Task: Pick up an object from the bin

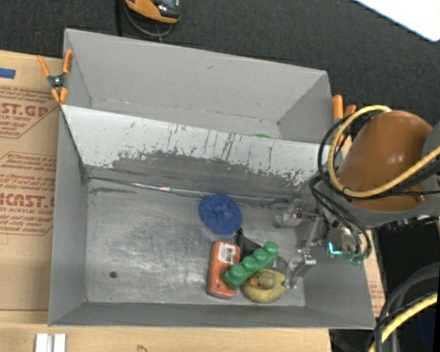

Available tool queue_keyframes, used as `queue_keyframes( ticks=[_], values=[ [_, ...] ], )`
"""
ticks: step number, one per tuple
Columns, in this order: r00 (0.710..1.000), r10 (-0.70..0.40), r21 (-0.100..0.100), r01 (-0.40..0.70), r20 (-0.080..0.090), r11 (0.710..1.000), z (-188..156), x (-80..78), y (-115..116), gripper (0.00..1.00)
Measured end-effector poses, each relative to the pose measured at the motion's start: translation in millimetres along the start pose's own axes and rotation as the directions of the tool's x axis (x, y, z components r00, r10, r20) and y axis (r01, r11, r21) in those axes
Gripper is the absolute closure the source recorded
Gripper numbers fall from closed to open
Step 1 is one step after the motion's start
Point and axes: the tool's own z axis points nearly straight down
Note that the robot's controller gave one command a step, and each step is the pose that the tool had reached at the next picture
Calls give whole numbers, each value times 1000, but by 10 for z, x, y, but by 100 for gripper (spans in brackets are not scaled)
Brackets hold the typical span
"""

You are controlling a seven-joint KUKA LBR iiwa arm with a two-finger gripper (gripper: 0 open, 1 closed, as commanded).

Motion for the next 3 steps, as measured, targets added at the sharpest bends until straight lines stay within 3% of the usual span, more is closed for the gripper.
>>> queue_keyframes(
  ticks=[1, 2, 3],
  values=[
    [1000, -1, 1, 1, 7, 1000, -34, -18, 2, 0],
    [992, -127, 2, 127, 11, 992, 318, -44, 89, 0],
    [926, -376, 2, 376, 4, 926, 480, 3, 228, 0]
  ],
)
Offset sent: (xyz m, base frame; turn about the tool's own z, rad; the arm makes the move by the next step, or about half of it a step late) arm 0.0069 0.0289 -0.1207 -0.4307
